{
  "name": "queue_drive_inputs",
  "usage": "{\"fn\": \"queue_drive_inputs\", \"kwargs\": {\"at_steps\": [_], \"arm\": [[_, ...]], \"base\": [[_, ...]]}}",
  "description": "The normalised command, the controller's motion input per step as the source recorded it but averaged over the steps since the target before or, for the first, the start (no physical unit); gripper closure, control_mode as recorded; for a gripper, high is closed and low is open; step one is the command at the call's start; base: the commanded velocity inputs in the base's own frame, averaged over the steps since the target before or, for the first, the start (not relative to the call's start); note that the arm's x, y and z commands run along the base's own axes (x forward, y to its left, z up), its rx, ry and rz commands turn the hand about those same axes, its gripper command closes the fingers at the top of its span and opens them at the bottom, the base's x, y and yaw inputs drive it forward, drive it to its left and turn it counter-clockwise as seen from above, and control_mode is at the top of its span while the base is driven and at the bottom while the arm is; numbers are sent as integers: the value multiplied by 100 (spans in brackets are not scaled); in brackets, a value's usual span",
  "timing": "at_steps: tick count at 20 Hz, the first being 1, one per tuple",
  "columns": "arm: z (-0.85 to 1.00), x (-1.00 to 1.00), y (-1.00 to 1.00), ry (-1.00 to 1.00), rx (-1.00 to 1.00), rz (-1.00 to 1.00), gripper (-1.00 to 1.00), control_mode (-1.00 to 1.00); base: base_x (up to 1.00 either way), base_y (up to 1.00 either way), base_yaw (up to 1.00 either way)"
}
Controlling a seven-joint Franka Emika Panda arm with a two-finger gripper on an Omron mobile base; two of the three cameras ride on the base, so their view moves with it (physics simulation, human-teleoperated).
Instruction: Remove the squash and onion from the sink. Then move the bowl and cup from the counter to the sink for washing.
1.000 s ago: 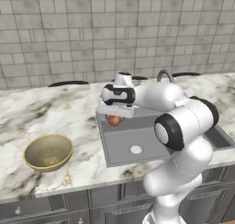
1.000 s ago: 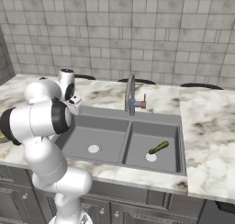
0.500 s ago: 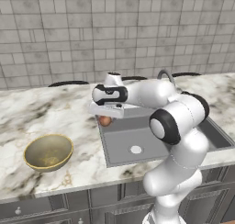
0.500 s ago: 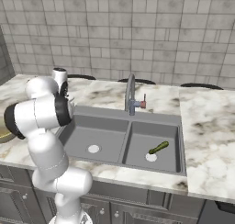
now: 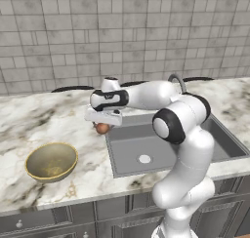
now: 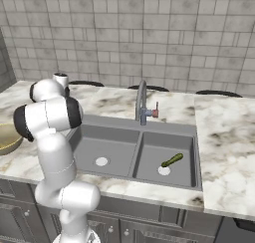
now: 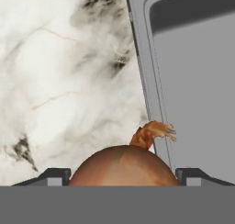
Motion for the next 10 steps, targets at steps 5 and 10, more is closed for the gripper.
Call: {"fn": "queue_drive_inputs", "kwargs": {"at_steps": [5, 10], "arm": [[-12, 26, 40, 5, -2, -3, 100, -100], [-18, 26, 34, 6, -6, -5, 100, -100]], "base": [[0, 0, 0], [0, 0, 0]]}}
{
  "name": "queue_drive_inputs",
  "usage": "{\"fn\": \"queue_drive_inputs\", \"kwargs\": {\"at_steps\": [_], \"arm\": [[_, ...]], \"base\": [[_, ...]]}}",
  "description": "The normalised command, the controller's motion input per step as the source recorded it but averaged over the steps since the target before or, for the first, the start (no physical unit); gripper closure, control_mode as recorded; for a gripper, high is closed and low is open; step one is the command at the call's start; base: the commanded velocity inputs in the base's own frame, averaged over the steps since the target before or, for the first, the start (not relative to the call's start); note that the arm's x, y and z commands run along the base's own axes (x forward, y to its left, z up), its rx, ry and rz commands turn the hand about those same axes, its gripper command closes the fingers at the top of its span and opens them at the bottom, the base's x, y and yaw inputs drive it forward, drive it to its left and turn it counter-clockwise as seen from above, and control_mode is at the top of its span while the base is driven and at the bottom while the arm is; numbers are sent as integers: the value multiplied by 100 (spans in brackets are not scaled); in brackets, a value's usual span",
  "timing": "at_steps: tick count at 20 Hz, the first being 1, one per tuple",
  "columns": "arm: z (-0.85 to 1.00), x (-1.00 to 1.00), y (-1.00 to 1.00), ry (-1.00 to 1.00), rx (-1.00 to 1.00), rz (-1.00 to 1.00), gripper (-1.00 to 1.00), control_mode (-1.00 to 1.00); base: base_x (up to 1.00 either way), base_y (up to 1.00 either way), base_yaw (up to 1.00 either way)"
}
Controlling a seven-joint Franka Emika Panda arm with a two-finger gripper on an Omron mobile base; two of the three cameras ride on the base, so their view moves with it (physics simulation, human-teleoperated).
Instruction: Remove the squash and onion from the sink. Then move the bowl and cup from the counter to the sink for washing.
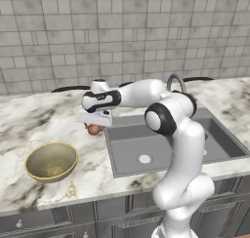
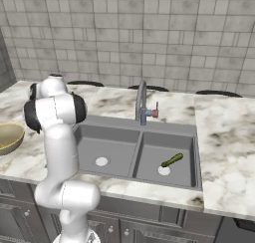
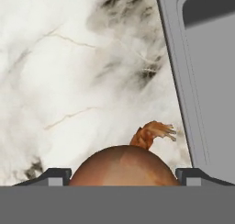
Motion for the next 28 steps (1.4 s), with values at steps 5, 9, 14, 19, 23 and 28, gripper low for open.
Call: {"fn": "queue_drive_inputs", "kwargs": {"at_steps": [5, 9, 14, 19, 23, 28], "arm": [[-22, 25, 27, 7, -11, -7, 100, -100], [-17, 27, 8, 11, -7, -6, 100, -100], [-20, 21, 13, 19, -3, -6, 100, -100], [-21, 15, 9, 20, 0, -5, 100, -100], [-22, 14, 13, 15, -1, -5, 100, -100], [-22, 5, 15, 5, -5, -5, 100, -100]], "base": [[0, 0, 0], [0, 0, 0], [0, 0, 0], [0, 0, 0], [0, 0, 0], [0, 0, 0]]}}
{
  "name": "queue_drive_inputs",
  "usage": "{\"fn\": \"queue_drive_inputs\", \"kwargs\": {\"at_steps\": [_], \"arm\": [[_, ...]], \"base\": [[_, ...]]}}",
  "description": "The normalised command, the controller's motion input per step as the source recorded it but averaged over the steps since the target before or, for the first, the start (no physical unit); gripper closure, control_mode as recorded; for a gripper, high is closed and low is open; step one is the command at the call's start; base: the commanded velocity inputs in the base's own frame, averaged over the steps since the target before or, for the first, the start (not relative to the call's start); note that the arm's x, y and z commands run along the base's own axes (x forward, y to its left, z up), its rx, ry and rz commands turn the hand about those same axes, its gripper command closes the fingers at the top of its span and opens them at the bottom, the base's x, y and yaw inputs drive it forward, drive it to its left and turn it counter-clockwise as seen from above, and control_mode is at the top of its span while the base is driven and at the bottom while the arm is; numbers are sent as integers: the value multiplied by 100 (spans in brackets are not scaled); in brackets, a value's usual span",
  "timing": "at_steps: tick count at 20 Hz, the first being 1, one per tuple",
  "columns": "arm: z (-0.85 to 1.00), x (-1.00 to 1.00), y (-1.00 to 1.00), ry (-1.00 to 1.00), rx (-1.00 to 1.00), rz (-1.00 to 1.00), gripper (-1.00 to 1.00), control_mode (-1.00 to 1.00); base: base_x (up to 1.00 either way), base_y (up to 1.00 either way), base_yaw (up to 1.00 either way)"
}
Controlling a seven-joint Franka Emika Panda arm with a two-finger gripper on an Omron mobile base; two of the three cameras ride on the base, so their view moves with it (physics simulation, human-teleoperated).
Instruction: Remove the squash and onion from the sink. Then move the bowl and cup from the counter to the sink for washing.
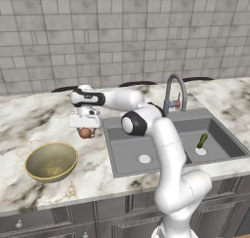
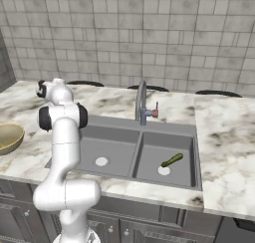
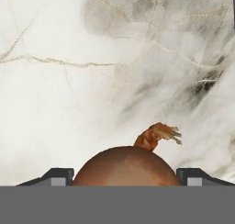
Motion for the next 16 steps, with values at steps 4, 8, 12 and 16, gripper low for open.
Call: {"fn": "queue_drive_inputs", "kwargs": {"at_steps": [4, 8, 12, 16], "arm": [[-23, 0, 14, 0, -8, -5, 100, -100], [-25, 0, 15, 0, -11, -5, 100, -100], [-27, 0, 9, 0, -10, -6, 100, -100], [-23, 0, 0, 0, -5, -9, 100, -100]], "base": [[0, 0, 0], [0, 0, 0], [0, 0, 0], [0, 0, 0]]}}
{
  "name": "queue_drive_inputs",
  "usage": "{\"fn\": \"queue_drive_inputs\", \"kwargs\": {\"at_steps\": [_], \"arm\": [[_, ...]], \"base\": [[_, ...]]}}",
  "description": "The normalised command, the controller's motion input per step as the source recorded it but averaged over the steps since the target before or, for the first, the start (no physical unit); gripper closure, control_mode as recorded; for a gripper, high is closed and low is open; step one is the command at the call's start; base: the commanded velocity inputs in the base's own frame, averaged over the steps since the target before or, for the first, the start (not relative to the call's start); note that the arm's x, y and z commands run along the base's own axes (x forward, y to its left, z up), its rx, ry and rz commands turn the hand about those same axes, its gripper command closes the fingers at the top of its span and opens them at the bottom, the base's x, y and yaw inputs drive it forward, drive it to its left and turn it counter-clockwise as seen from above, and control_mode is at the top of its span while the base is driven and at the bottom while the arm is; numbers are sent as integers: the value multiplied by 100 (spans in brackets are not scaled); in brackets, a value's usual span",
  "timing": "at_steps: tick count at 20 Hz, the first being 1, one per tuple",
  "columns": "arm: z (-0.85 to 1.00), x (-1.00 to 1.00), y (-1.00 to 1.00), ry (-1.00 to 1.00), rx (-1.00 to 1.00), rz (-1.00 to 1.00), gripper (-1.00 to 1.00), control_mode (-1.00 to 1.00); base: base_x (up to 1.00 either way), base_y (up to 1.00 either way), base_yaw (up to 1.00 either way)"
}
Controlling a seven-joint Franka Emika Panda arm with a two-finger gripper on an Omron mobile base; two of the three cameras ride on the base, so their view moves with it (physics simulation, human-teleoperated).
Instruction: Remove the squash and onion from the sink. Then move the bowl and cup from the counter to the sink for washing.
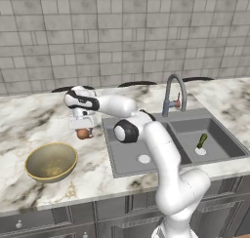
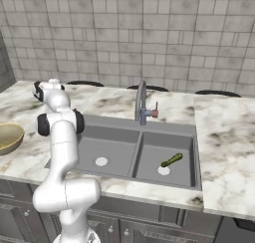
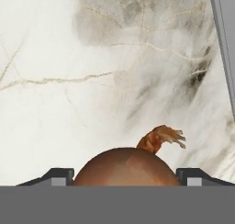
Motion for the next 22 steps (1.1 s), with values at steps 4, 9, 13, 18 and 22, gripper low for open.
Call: {"fn": "queue_drive_inputs", "kwargs": {"at_steps": [4, 9, 13, 18, 22], "arm": [[-21, 0, 0, 0, -2, -10, 100, -100], [-23, -3, 0, 0, -3, -9, -100, -100], [-22, -12, 0, 0, -6, -9, -100, -100], [-14, -17, -1, 0, -9, -10, -100, -100], [-8, -23, -8, -3, -10, -11, -100, -100]], "base": [[0, 0, 0], [0, 0, 0], [0, 0, 0], [0, 0, 0], [0, 0, 0]]}}
